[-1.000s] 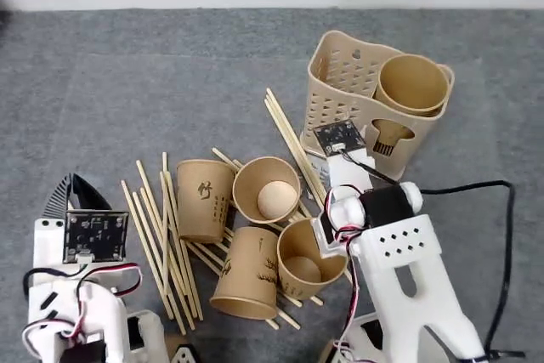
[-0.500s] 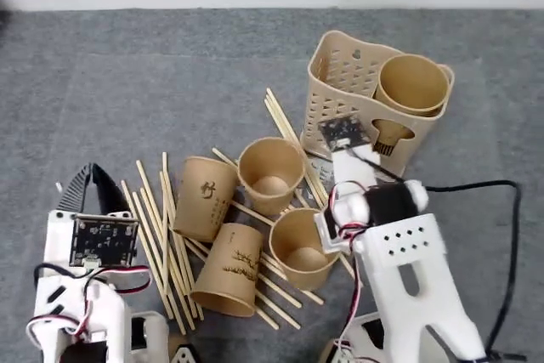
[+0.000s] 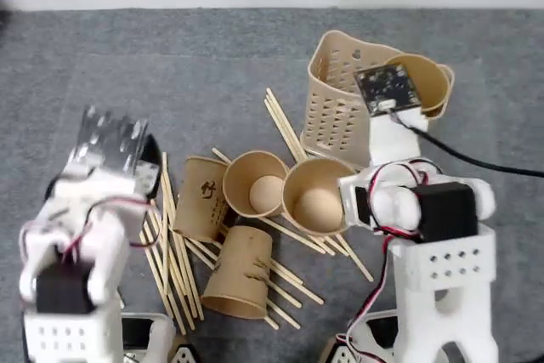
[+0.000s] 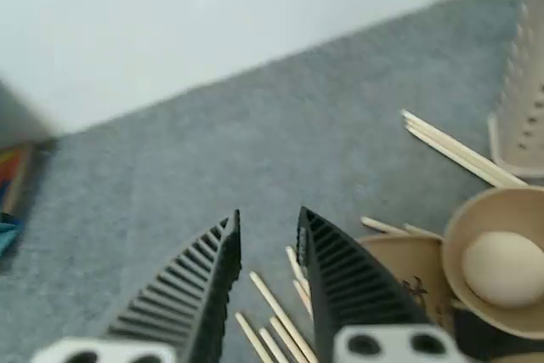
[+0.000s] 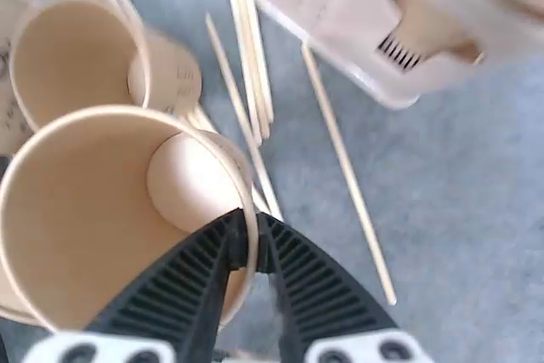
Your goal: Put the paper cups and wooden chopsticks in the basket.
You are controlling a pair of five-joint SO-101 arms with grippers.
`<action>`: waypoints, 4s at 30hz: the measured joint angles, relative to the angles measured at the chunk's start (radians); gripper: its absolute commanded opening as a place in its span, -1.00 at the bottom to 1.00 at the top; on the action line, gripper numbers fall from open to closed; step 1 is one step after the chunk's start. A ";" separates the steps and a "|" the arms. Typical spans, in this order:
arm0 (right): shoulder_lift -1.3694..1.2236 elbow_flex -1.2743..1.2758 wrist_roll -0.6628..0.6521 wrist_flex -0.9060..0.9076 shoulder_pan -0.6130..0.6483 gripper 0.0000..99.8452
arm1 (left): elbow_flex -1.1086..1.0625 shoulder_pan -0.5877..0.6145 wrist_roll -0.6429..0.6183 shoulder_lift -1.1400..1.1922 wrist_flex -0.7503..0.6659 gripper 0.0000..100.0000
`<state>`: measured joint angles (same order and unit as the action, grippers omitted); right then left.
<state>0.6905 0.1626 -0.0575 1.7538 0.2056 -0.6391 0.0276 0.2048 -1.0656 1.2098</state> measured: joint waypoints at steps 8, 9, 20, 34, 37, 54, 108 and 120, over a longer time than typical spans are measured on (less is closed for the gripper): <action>0.000 -0.173 0.000 0.002 -0.038 -0.98 | 0.296 -0.175 0.002 0.342 0.221 -0.76; 0.000 -0.195 -0.008 0.002 -0.054 -0.98 | 0.313 -0.203 0.008 0.377 0.239 -0.76; 0.000 -0.322 -0.075 -0.051 -0.318 -0.98 | 0.353 -0.345 0.081 0.671 0.255 -0.76; 0.000 -0.322 -0.075 -0.227 -0.358 -0.98 | 0.353 -0.330 0.089 0.979 0.110 -0.76; 0.000 -0.322 -0.075 -0.262 -0.358 -0.98 | 0.353 -0.330 0.089 1.008 0.110 -0.77; -0.322 -0.322 -0.032 -0.482 -0.440 -0.98 | 0.370 -0.339 0.126 1.017 0.104 -0.98; -0.568 -0.425 0.040 -0.572 -0.341 -0.36 | 0.496 -0.376 -0.015 0.394 0.104 -0.98; -0.269 -0.427 -0.086 -0.324 -0.382 -0.36 | 0.575 -0.381 -0.071 0.394 -0.152 -0.98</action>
<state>0.4219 -0.2639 -0.1435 1.4300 -0.1765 -0.0637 -0.3529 0.1343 -0.6713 1.0579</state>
